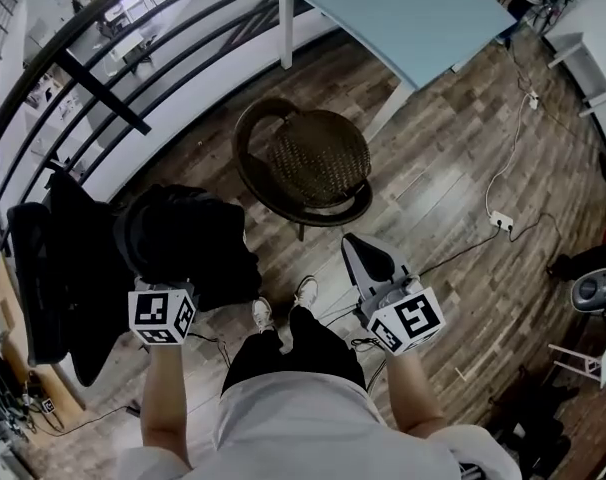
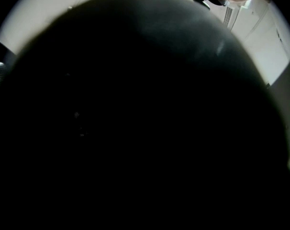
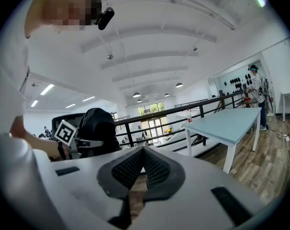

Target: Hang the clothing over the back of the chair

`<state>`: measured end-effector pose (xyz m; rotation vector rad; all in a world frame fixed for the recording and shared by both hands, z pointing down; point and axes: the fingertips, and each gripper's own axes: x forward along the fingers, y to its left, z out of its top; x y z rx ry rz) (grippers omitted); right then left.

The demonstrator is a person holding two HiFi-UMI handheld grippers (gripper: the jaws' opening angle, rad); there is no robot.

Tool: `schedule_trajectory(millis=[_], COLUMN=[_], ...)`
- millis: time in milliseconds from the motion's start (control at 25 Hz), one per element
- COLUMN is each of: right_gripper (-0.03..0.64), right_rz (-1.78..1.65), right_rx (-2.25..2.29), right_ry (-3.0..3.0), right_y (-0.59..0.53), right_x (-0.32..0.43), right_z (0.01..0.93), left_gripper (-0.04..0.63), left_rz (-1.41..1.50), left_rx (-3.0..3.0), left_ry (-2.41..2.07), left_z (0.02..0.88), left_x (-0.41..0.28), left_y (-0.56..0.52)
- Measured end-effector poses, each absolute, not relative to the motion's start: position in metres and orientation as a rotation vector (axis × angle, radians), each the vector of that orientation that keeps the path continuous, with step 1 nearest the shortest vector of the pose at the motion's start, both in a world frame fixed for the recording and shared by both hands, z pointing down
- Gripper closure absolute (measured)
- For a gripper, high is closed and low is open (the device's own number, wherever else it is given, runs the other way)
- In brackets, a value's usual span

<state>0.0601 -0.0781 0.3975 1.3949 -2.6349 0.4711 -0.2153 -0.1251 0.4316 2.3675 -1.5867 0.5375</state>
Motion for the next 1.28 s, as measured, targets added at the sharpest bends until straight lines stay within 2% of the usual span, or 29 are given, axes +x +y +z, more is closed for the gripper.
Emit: schedule_trajectory(millis=[720, 1280], right_gripper=[0.598, 0.598], right_rz=[0.576, 0.697], right_rx=[1.419, 1.420], right_ry=[-2.592, -2.568], right_y=[-0.093, -0.112], right_x=[0.087, 0.097], right_z=[0.462, 0.532], left_gripper=[0.499, 0.491], left_rz=[0.692, 0.709], left_rx=[2.463, 2.377], left_ry=[-1.339, -1.310], left_z=[0.477, 0.578], left_x=[-0.111, -0.075], left_y=[-0.263, -0.319])
